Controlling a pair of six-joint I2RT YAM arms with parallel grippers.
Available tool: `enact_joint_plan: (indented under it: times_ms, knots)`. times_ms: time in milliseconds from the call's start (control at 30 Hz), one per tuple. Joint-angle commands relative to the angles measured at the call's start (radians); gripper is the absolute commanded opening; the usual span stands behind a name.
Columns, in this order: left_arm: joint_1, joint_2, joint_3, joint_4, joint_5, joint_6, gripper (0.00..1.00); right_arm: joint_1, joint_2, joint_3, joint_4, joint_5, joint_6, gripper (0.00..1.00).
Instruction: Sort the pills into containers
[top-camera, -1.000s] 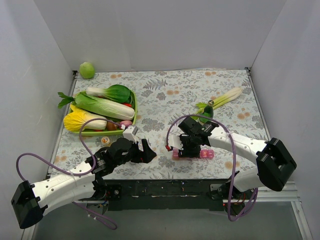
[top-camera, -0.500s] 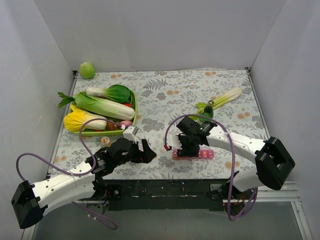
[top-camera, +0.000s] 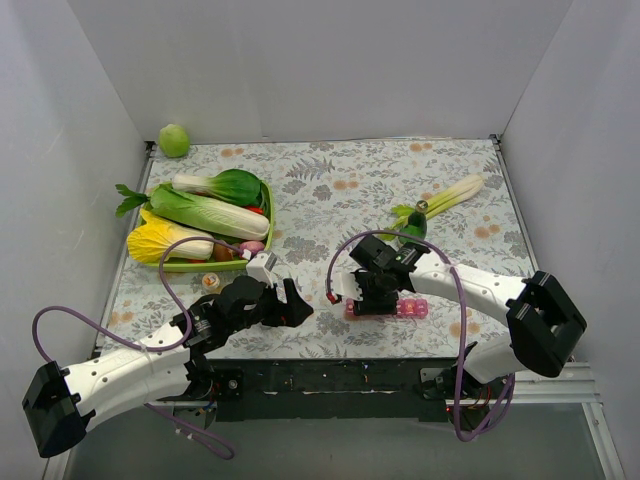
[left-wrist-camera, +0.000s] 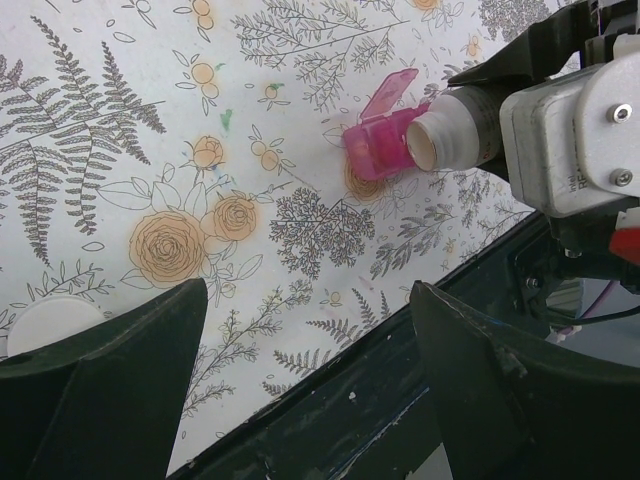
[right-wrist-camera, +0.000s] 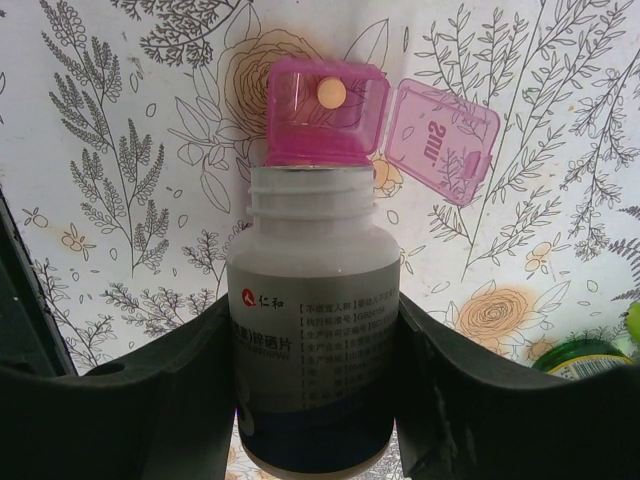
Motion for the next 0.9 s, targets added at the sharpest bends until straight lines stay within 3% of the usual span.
enact_joint_plan:
  times_ms: [0, 867]
  knots:
    - [0.005, -0.017, -0.014, -0.005, 0.002, 0.000, 0.83, 0.014, 0.004, 0.046, -0.031, 0.017, -0.008, 0.01]
    - [0.005, -0.022, -0.018, -0.001, 0.007, 0.000, 0.83, 0.040, 0.036, 0.079, -0.051, 0.056, -0.024, 0.01]
